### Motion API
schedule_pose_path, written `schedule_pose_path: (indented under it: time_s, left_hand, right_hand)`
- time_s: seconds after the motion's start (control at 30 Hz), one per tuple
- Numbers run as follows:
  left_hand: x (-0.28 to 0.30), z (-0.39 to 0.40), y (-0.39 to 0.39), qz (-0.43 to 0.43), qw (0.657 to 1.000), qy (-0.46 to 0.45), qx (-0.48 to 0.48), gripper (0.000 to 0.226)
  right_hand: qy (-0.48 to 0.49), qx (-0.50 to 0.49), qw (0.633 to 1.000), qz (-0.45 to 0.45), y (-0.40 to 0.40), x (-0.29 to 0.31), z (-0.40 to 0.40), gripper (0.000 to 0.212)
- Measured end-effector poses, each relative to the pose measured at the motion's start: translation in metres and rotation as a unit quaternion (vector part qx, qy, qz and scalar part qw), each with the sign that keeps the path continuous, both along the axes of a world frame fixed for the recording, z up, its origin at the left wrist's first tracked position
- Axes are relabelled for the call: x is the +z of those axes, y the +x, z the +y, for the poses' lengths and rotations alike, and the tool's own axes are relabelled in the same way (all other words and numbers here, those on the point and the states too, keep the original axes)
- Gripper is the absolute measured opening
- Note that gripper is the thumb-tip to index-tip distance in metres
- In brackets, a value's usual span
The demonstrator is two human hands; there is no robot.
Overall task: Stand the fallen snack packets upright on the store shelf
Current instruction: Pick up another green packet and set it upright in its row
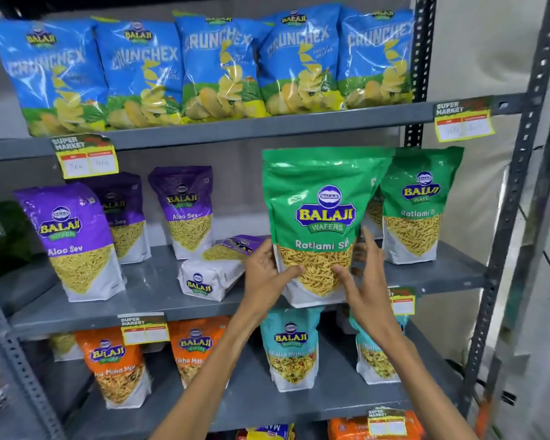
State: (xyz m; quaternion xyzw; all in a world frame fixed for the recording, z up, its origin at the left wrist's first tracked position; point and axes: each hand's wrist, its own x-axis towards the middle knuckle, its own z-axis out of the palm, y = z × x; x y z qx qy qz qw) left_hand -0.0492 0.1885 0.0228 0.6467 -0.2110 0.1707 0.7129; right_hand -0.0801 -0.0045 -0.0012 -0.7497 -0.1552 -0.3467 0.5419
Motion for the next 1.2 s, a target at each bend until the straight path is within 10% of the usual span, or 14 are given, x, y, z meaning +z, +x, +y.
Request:
schedule_pose_path:
  time_s: [0.67, 0.87, 1.03, 1.2]
  left_hand:
    - [-0.025, -0.044, 0.157, 0.114, 0.984, 0.134, -0.003, 0.06]
    - [-0.027, 0.0, 0.08, 0.029, 0.979, 0.16, 0.125, 0.065]
    - [-0.011, 0.089, 0.039, -0.071, 0.93, 0.124, 0.34, 0.02]
    - [0.0, 0.191, 0.088, 0.214, 0.861, 0.192, 0.42, 0.031]
  right_hand:
    - [-0.001, -0.048, 0.987, 0.156, 0.161, -0.03, -0.042, 0.07]
    - [0.052, -0.115, 0.99, 0.058, 0.103, -0.035, -0.005, 0.022]
    - [0.016, 0.072, 0.972, 0.225, 0.103, -0.024, 0.081, 0.02]
    - [0.001, 0.166, 0.9, 0.402, 0.132, 0.008, 0.174, 0.066]
